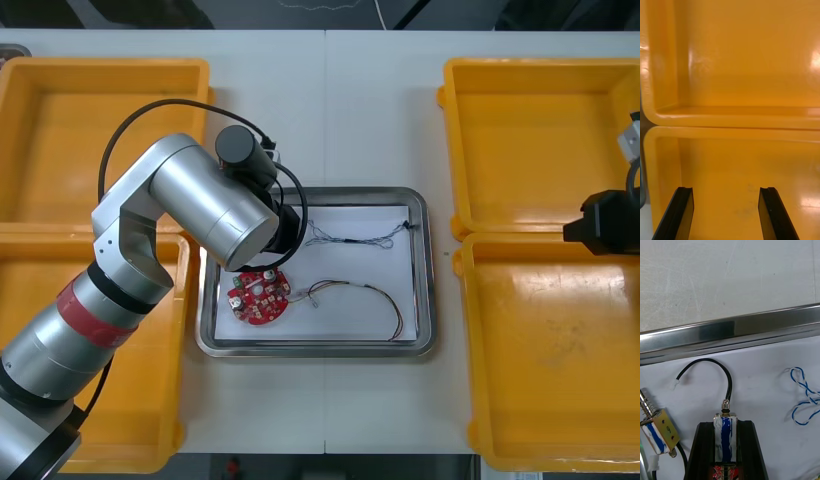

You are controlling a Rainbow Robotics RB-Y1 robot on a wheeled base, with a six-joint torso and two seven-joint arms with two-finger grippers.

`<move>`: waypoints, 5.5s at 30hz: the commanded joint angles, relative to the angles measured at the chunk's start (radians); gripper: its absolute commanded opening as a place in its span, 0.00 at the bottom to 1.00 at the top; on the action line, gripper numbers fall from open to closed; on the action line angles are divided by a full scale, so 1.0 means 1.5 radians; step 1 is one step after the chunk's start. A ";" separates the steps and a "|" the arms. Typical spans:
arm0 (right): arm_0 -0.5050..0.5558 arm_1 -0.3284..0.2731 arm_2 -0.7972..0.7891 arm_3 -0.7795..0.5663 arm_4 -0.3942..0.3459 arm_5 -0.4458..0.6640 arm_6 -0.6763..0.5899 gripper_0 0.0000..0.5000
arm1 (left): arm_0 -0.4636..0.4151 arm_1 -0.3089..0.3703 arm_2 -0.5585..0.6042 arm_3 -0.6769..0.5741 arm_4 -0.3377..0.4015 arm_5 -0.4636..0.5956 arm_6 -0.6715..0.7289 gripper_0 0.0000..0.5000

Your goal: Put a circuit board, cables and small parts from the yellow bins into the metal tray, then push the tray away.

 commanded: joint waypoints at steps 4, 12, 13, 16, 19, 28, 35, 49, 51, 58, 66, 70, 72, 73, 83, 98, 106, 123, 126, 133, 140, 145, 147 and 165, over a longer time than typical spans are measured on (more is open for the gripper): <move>0.051 -0.036 -0.046 -0.023 0.002 0.002 -0.032 1.00 | 0.006 -0.014 -0.012 -0.001 -0.007 -0.016 -0.002 0.75; 0.079 -0.039 -0.050 -0.023 0.006 0.002 -0.030 1.00 | 0.005 -0.014 -0.012 -0.005 -0.008 -0.017 0.005 1.00; 0.081 -0.038 -0.050 -0.023 0.006 0.002 -0.029 1.00 | 0.005 -0.016 -0.012 -0.007 -0.008 -0.017 0.005 1.00; 0.086 -0.039 -0.046 -0.023 0.005 0.002 -0.031 1.00 | 0.005 -0.014 -0.008 -0.023 -0.011 -0.007 0.009 1.00; 0.091 -0.039 -0.045 -0.023 0.006 0.002 -0.031 1.00 | 0.005 -0.016 0.006 -0.052 -0.005 0.020 0.007 1.00; 0.094 -0.039 -0.045 -0.023 0.005 0.002 -0.029 1.00 | 0.005 -0.005 0.091 -0.179 0.031 0.146 -0.004 1.00; 0.094 -0.039 -0.043 -0.028 -0.002 0.002 -0.025 1.00 | 0.006 0.040 0.169 -0.242 0.093 0.224 -0.016 1.00; 0.077 -0.067 0.071 -0.101 -0.044 0.002 -0.033 1.00 | 0.035 0.163 0.386 -0.298 0.271 0.266 -0.115 1.00; 0.056 -0.067 0.090 -0.103 -0.070 0.002 -0.033 1.00 | 0.050 0.183 0.415 -0.298 0.294 0.266 -0.130 1.00; -0.045 -0.067 0.202 -0.108 -0.129 0.002 -0.027 1.00 | 0.125 0.257 0.485 -0.299 0.346 0.266 -0.176 1.00; -0.141 -0.066 0.342 -0.109 -0.137 0.002 -0.013 1.00 | 0.201 0.302 0.534 -0.301 0.371 0.266 -0.181 1.00; -0.191 -0.057 0.424 -0.108 -0.143 0.002 -0.003 1.00 | 0.245 0.311 0.556 -0.307 0.372 0.266 -0.183 1.00; -0.205 -0.050 0.449 -0.108 -0.140 0.002 0.001 1.00 | 0.256 0.311 0.559 -0.307 0.374 0.266 -0.183 1.00; -0.233 -0.036 0.491 -0.106 -0.134 0.002 0.008 1.00 | 0.276 0.311 0.563 -0.307 0.377 0.266 -0.182 1.00; -0.316 0.056 0.653 -0.040 -0.047 0.002 0.142 1.00 | 0.326 0.311 0.564 -0.305 0.386 0.266 -0.182 1.00; -0.361 0.128 0.817 0.103 0.022 -0.109 0.241 1.00 | 0.327 0.310 0.564 -0.305 0.396 0.266 -0.180 1.00; -0.363 0.141 0.902 0.132 0.087 -0.149 0.242 1.00 | 0.327 0.310 0.564 -0.305 0.396 0.266 -0.180 1.00; -0.366 0.155 0.989 0.184 0.170 -0.209 0.242 1.00 | 0.327 0.310 0.564 -0.305 0.396 0.266 -0.180 1.00; -0.365 0.155 0.991 0.188 0.178 -0.214 0.242 1.00 | 0.327 0.310 0.564 -0.305 0.396 0.266 -0.180 1.00; -0.365 0.155 0.992 0.190 0.186 -0.214 0.248 1.00 | 0.327 0.310 0.564 -0.305 0.396 0.266 -0.180 1.00; -0.365 0.155 0.993 0.189 0.186 -0.214 0.252 0.71 | 0.327 0.310 0.564 -0.305 0.396 0.266 -0.180 1.00; -0.365 0.153 0.993 0.190 0.186 -0.212 0.252 0.00 | 0.327 0.310 0.564 -0.305 0.396 0.266 -0.180 1.00; -0.365 0.153 0.993 0.190 0.186 -0.212 0.249 0.00 | 0.327 0.310 0.564 -0.305 0.396 0.266 -0.180 1.00; -0.399 0.134 0.971 0.207 0.206 -0.202 0.249 0.00 | 0.327 0.310 0.564 -0.305 0.396 0.266 -0.180 1.00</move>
